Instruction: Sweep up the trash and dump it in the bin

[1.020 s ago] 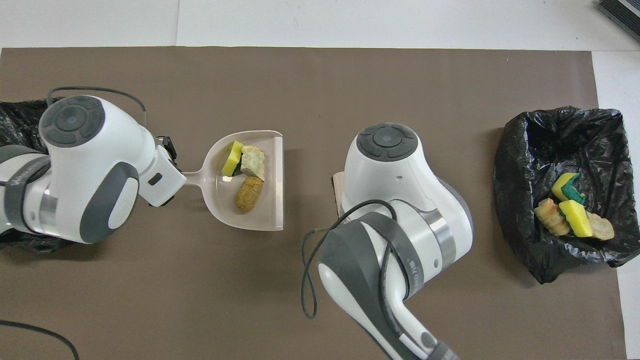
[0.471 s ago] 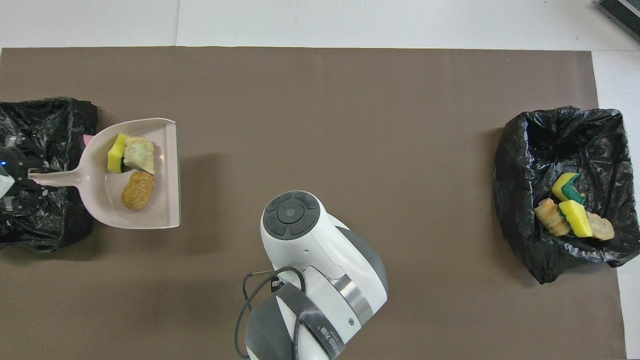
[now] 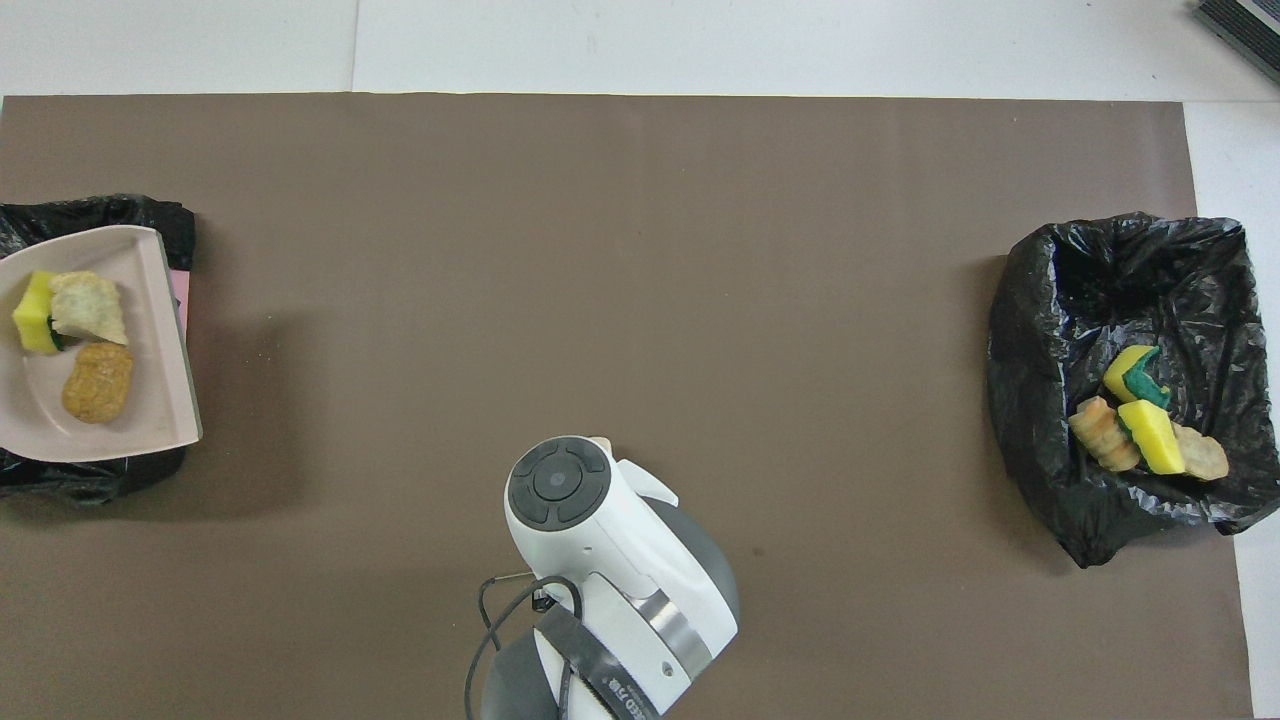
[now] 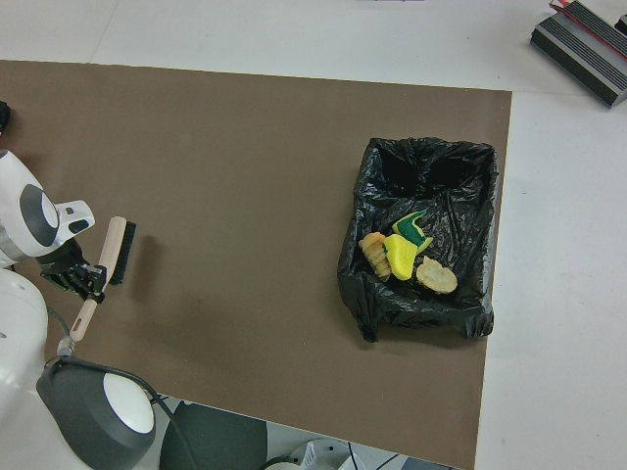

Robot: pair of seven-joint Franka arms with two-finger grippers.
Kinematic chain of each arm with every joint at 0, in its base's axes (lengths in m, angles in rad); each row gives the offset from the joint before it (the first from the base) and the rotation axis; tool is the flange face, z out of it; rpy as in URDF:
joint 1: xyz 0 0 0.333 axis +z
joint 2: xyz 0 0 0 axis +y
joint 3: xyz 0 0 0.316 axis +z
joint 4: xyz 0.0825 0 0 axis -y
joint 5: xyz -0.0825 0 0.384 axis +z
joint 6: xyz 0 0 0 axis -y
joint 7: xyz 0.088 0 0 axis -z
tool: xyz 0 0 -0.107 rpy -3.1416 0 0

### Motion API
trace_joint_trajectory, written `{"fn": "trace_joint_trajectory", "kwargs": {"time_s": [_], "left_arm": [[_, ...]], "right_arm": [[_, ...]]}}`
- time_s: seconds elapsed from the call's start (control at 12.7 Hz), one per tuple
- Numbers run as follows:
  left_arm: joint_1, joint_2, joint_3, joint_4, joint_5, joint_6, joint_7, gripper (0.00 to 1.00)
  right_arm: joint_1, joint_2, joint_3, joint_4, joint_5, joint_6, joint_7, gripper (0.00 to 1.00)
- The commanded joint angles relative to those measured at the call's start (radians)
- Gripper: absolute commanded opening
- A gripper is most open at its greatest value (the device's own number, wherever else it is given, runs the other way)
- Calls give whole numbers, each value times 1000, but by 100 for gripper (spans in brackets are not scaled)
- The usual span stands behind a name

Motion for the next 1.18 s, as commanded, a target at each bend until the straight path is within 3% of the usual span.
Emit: {"fn": "trace_joint_trajectory", "kwargs": {"time_s": [0.0, 0.24, 0.31, 0.78, 1.1], "left_arm": [[5, 47, 16, 47, 113, 84, 26, 0], [11, 70, 33, 58, 269, 152, 6, 0], [12, 71, 34, 61, 343, 162, -16, 0], [8, 68, 33, 85, 634, 155, -135, 0], [-21, 44, 19, 90, 812, 85, -208, 0]], "right_arm": [[25, -11, 0, -76, 47, 125, 29, 0], [28, -3, 0, -91, 49, 151, 37, 0], [26, -3, 0, -84, 46, 132, 46, 99], [-7, -33, -9, 40, 29, -39, 40, 100], [-122, -162, -12, 50, 26, -141, -2, 100]]}}
